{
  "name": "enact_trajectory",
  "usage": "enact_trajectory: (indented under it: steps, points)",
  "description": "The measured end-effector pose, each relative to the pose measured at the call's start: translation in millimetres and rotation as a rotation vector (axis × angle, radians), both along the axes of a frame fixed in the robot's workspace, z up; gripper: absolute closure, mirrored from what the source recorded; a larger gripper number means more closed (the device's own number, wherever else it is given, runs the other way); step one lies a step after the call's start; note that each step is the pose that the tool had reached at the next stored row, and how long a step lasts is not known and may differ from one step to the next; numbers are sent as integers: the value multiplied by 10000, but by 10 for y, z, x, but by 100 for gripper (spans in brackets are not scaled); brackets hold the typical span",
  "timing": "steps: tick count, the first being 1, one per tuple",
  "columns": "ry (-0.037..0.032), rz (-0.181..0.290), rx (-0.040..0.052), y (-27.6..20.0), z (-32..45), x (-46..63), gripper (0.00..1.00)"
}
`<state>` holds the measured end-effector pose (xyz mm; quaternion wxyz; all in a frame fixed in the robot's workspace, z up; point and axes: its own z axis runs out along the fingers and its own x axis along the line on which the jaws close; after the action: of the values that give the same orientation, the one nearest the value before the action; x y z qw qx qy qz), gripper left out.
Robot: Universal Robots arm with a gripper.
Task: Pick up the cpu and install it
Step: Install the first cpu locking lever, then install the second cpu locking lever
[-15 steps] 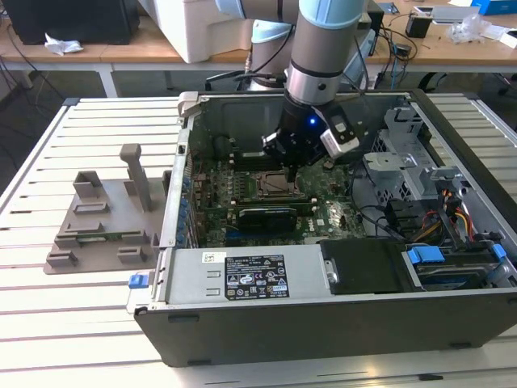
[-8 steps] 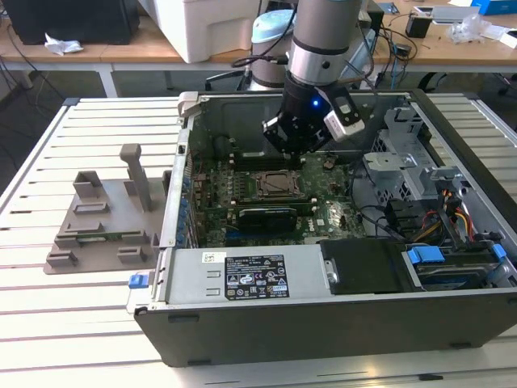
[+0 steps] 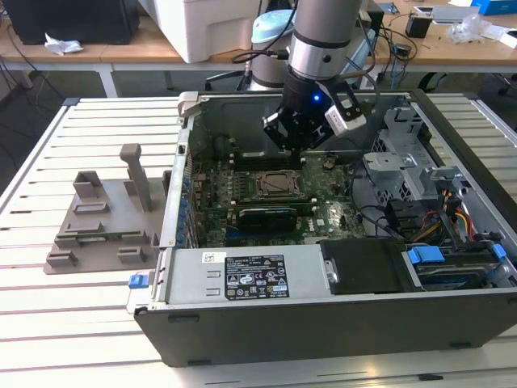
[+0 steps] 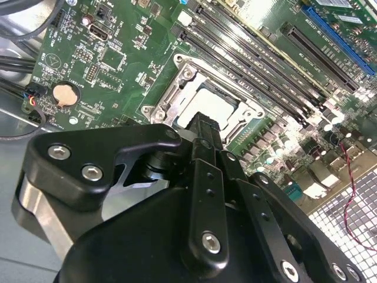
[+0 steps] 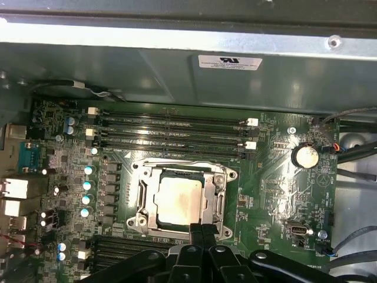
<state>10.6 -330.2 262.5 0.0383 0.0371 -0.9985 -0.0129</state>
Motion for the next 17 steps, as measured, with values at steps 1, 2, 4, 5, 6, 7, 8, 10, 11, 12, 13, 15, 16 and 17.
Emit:
enact_trajectory:
  steps: [1,2,4,5,6,7,8,10,11,12,13,15,16,17]
  points:
    - [0,0,0,0,0,0,89]
    - [0,0,0,0,0,0,89]
    - [0,0,0,0,0,0,89]
    - [0,0,0,0,0,0,89]
    - [0,0,1,0,0,0,89]
    - [1,1,-1,-4,1,0,89]
    - [1,1,0,-9,0,0,89]
    - [0,0,1,-24,-1,0,89]
    - [1,0,-1,-33,-1,-1,89]
    - [0,0,-1,-54,-2,-3,89]
    - [0,0,0,-85,-3,-4,89]
    - [0,1,1,-209,-7,-12,89]
    - [0,0,6,-230,-9,-14,89]
    - [1,1,21,-259,-14,-18,89]
